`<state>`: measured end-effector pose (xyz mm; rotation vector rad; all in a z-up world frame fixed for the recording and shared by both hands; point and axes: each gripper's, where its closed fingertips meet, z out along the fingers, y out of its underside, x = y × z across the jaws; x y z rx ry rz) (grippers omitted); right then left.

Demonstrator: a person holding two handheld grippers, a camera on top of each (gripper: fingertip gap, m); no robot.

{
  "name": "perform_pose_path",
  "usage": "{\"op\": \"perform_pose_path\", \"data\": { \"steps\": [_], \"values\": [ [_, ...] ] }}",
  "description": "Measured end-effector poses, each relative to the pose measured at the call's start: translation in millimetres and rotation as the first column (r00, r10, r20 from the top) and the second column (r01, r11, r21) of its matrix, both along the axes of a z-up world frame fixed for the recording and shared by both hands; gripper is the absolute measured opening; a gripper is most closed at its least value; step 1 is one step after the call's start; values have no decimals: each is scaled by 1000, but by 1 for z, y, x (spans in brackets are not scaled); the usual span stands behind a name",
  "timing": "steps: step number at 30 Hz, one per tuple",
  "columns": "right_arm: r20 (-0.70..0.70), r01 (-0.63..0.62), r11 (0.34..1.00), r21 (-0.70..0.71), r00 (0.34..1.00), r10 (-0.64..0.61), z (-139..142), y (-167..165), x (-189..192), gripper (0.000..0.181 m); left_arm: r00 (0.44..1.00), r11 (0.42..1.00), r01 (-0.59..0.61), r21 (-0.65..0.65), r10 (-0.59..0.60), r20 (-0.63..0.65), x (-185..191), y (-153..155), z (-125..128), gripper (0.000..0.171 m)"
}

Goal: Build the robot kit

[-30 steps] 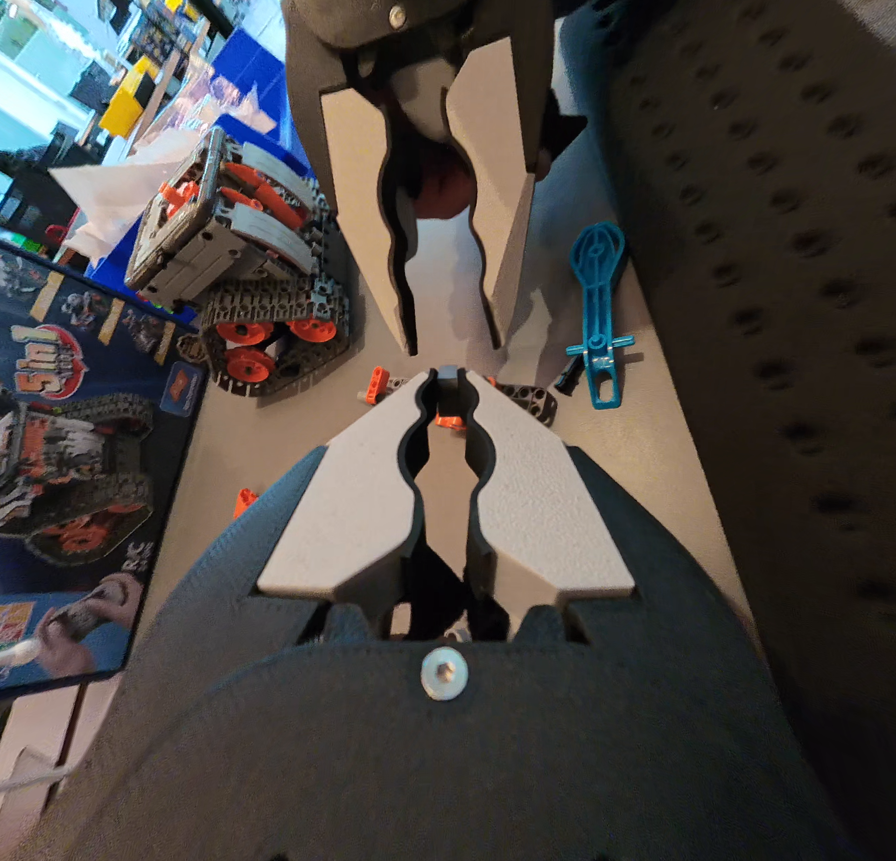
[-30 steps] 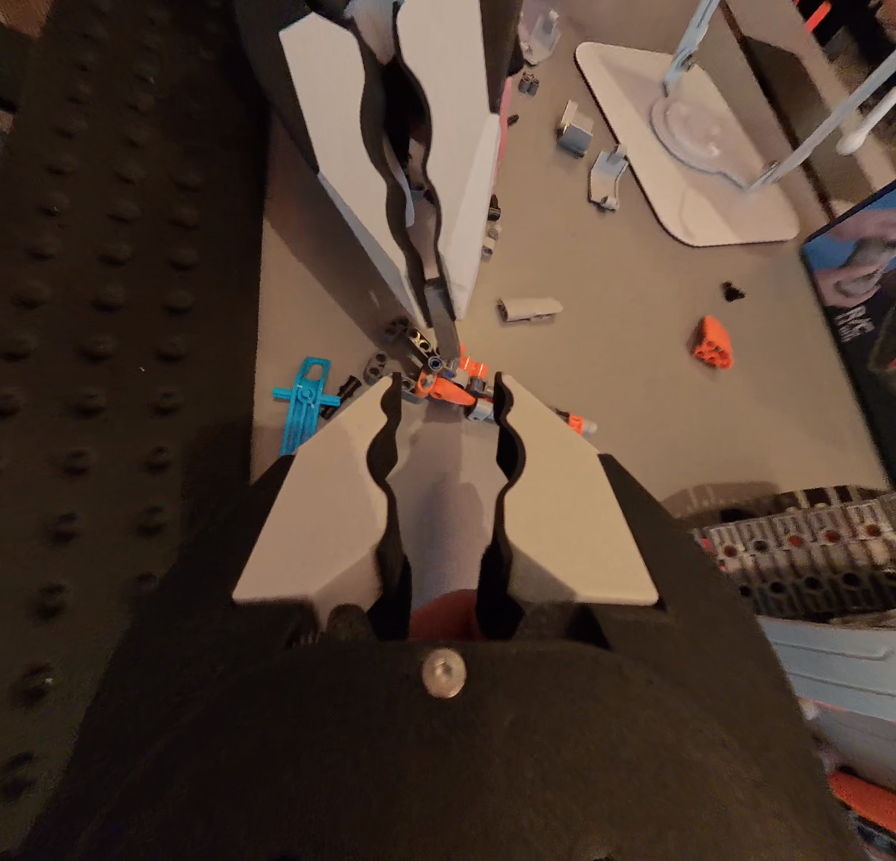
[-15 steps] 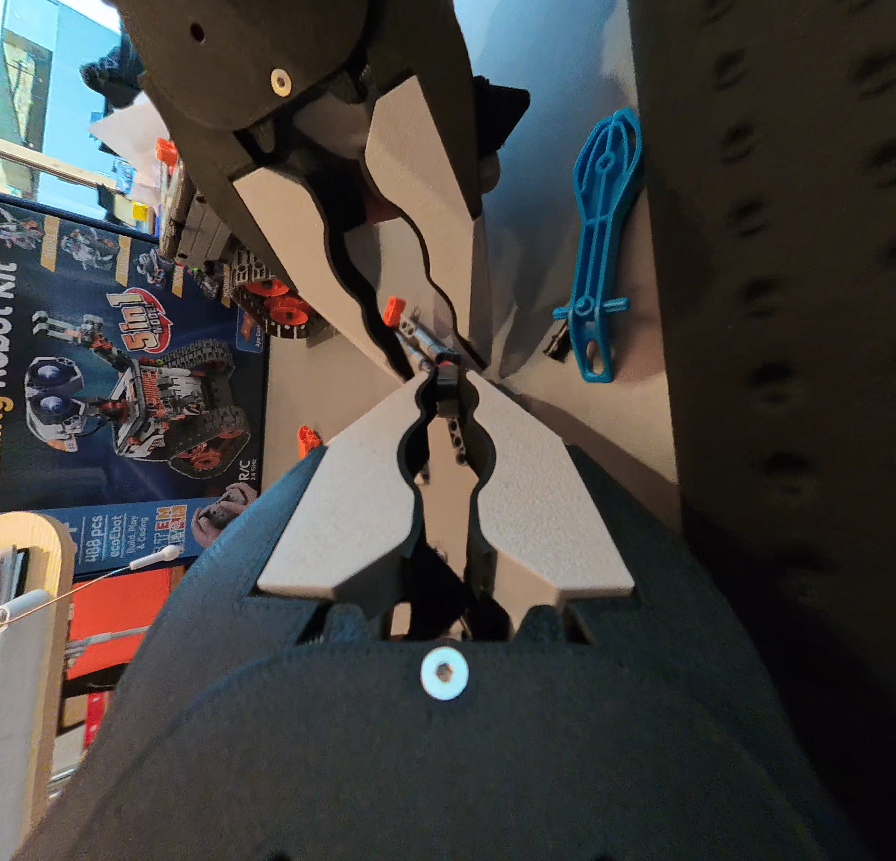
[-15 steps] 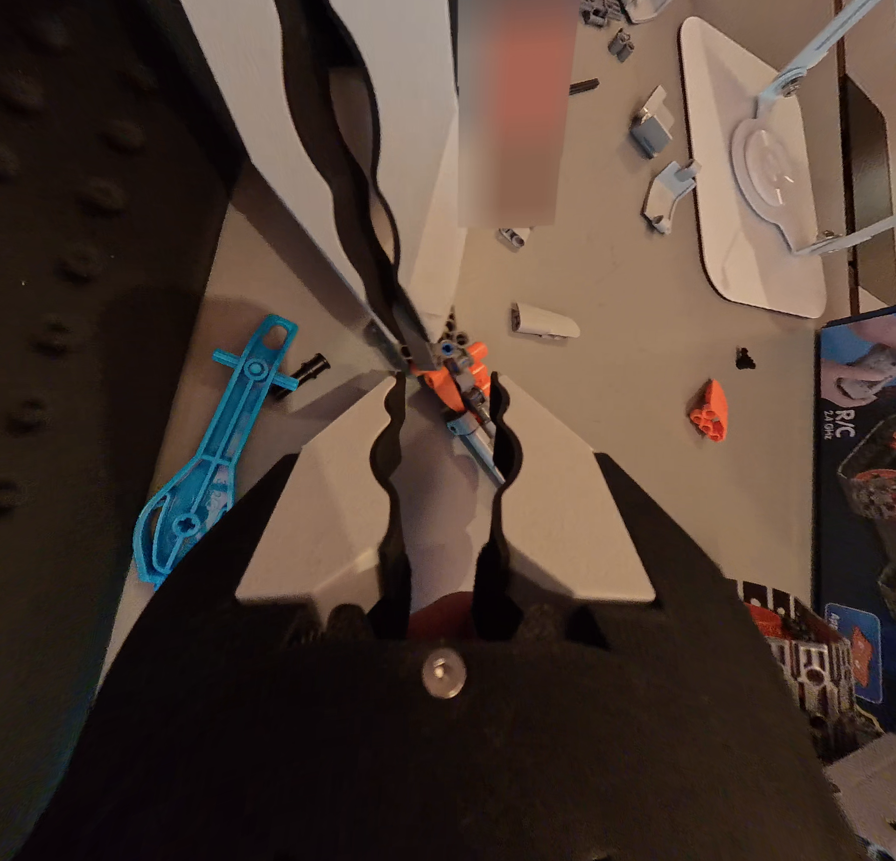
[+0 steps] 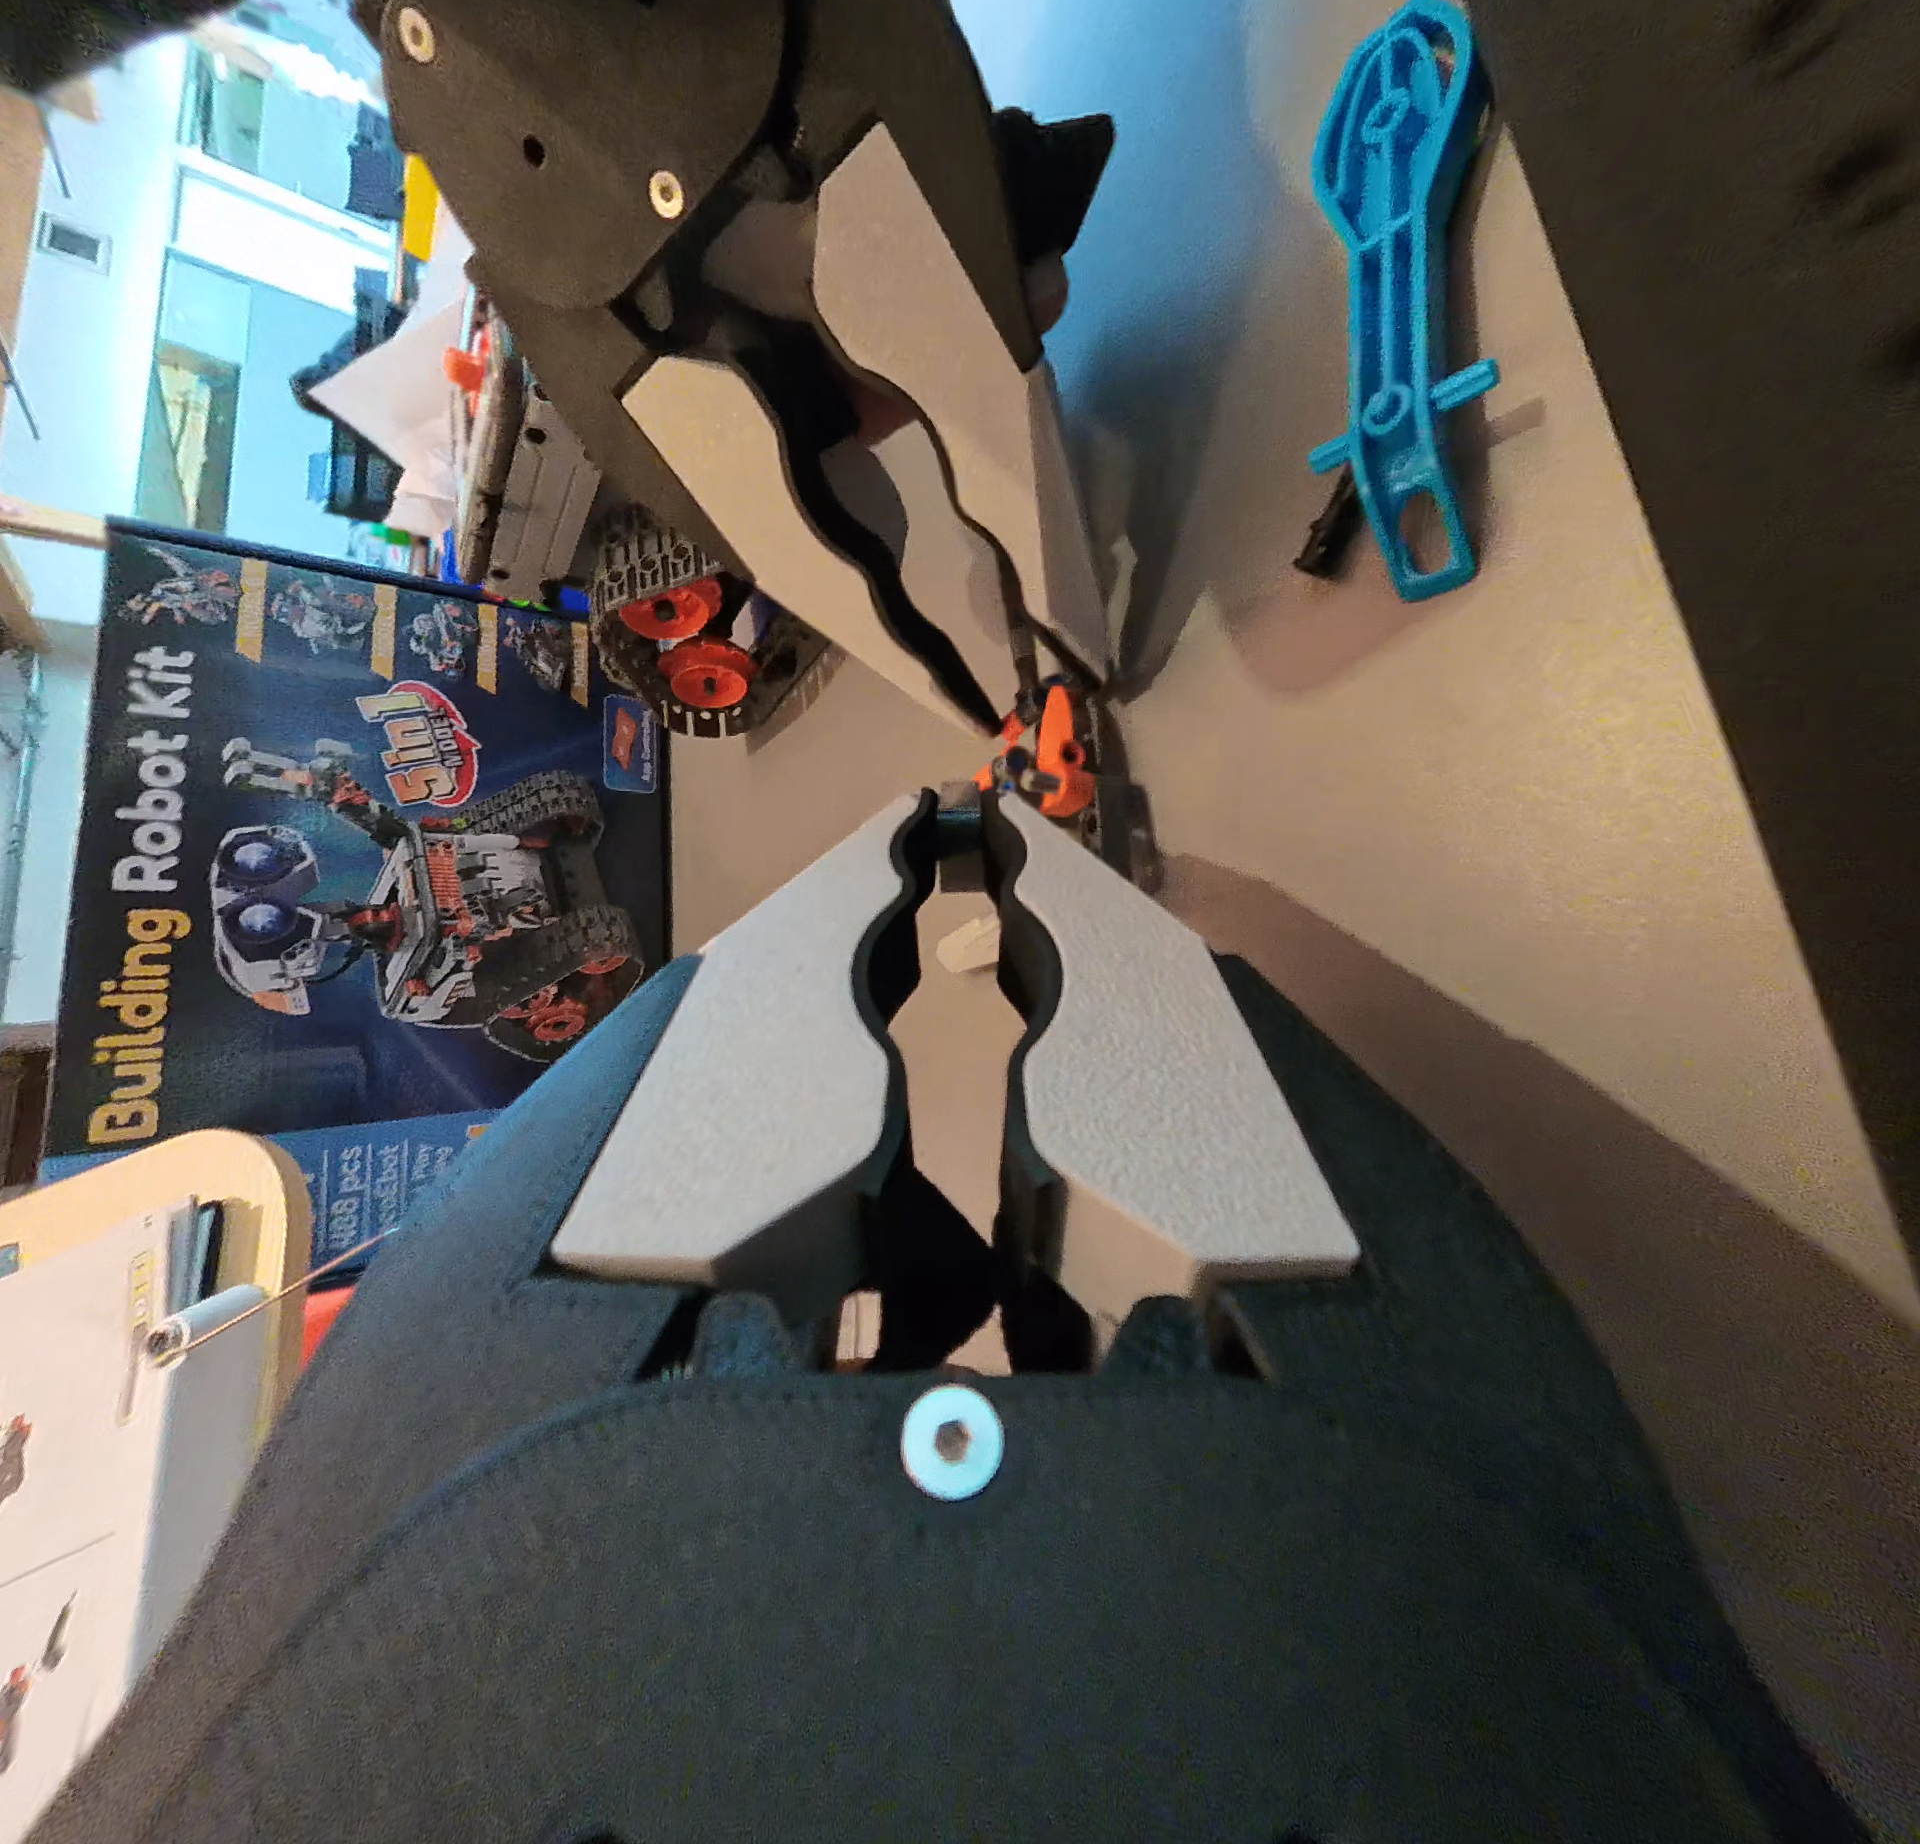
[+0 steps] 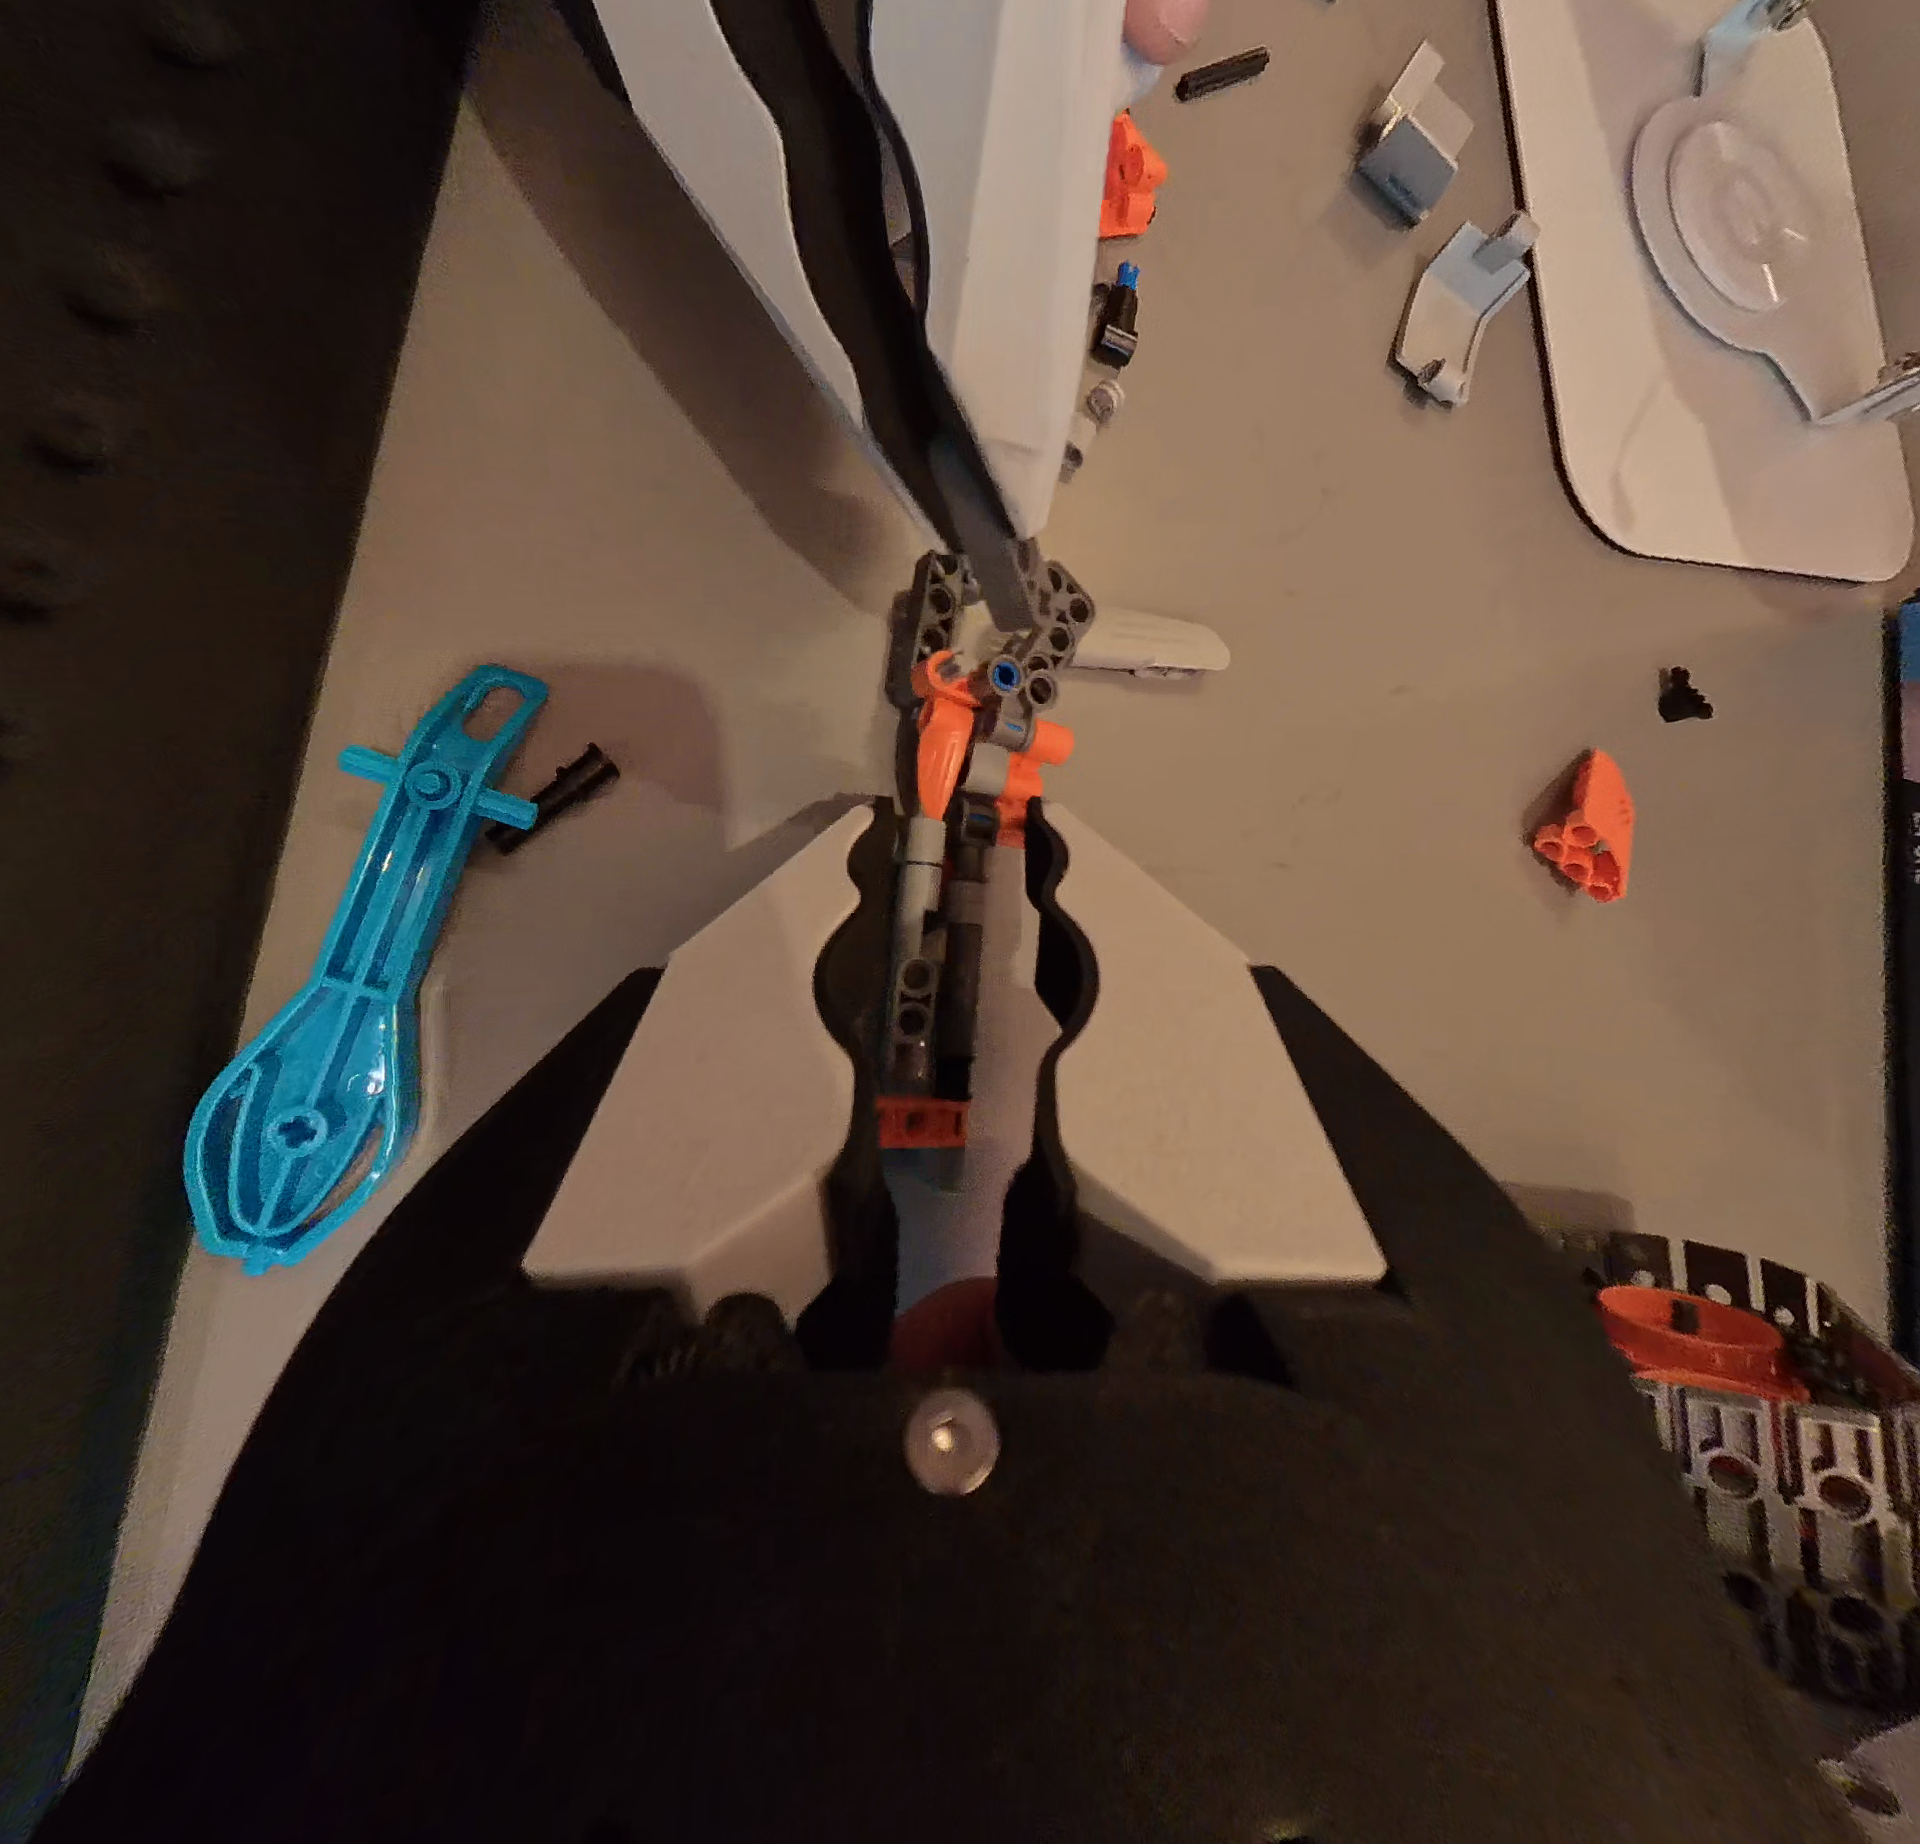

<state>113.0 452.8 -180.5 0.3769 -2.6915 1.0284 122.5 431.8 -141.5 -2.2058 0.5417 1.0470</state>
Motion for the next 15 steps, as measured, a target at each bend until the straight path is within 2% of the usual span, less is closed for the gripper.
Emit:
{"op": "perform_pose_path", "data": {
  "steps": [4,7,15],
  "values": [
    [31,-6,1000,-13,999,7,0,-1,-1,21,997,997,78,12,-78,26,6,3,-4,6],
    [40,-11,1000,-23,999,12,0,0,-1,20,994,994,109,-8,-109,-33,6,5,-5,6],
    [43,-28,998,-52,999,30,0,0,1,19,978,979,197,-46,-199,-59,4,6,-10,6]
  ]
}}
